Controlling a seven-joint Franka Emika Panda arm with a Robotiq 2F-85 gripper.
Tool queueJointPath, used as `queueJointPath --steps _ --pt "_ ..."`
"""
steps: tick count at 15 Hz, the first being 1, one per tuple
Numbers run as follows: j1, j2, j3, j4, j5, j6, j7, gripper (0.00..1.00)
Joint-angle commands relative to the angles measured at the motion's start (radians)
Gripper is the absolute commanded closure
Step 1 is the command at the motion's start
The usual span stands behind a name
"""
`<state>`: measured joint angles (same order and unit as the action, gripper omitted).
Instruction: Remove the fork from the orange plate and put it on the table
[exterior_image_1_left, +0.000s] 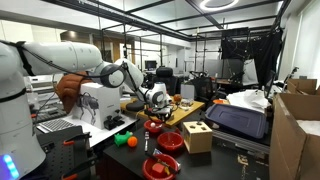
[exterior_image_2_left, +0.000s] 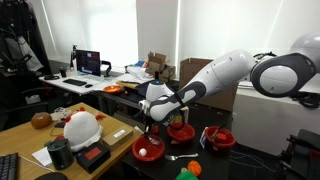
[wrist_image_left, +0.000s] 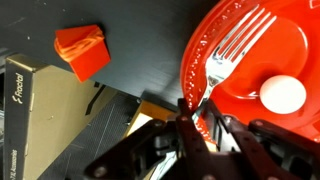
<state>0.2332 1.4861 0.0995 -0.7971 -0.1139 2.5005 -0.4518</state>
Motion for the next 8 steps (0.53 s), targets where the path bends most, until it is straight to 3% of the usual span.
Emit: queueJointPath --steps 1,8 --pt "-0.002 0.000 -0.017 0.001 -0.027 -0.012 0.003 0.95" --pt "-0.005 0.000 -0.025 -0.012 -0.025 -0.021 0.012 0.95"
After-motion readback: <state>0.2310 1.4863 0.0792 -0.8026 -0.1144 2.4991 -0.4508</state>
